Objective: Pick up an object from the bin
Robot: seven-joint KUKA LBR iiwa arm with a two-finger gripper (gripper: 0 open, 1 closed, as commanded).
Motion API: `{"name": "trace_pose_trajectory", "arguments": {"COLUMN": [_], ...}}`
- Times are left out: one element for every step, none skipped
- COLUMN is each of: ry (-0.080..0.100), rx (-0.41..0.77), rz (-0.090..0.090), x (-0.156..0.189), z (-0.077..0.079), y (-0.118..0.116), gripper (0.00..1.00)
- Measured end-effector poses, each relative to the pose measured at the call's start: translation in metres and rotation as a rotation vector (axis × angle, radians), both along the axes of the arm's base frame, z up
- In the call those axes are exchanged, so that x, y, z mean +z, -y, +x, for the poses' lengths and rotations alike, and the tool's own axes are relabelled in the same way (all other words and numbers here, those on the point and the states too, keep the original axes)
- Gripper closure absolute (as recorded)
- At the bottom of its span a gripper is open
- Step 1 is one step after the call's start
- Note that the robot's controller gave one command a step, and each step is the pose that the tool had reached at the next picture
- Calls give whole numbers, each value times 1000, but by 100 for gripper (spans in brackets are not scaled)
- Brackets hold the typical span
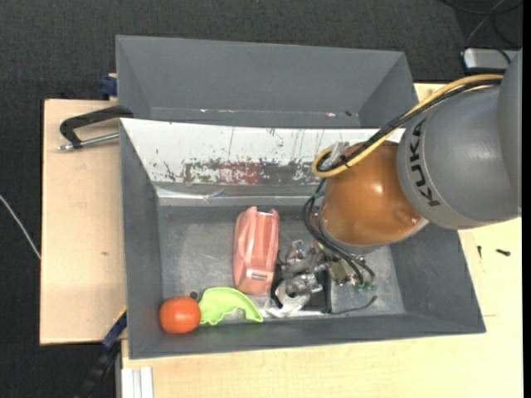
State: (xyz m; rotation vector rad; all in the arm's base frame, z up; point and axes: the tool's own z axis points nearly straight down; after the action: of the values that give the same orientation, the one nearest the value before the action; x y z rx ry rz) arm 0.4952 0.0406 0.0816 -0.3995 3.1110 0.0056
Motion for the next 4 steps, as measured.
{"name": "trace_pose_trajectory", "arguments": {"ry": [0,-1,-1,-1], "rx": [0,0,0,0], "rz": [0,0,0,0], "x": [0,0,0,0], "z": [0,0,0,0], "y": [0,0,0,0], "gripper": [100,100,100,100]}}
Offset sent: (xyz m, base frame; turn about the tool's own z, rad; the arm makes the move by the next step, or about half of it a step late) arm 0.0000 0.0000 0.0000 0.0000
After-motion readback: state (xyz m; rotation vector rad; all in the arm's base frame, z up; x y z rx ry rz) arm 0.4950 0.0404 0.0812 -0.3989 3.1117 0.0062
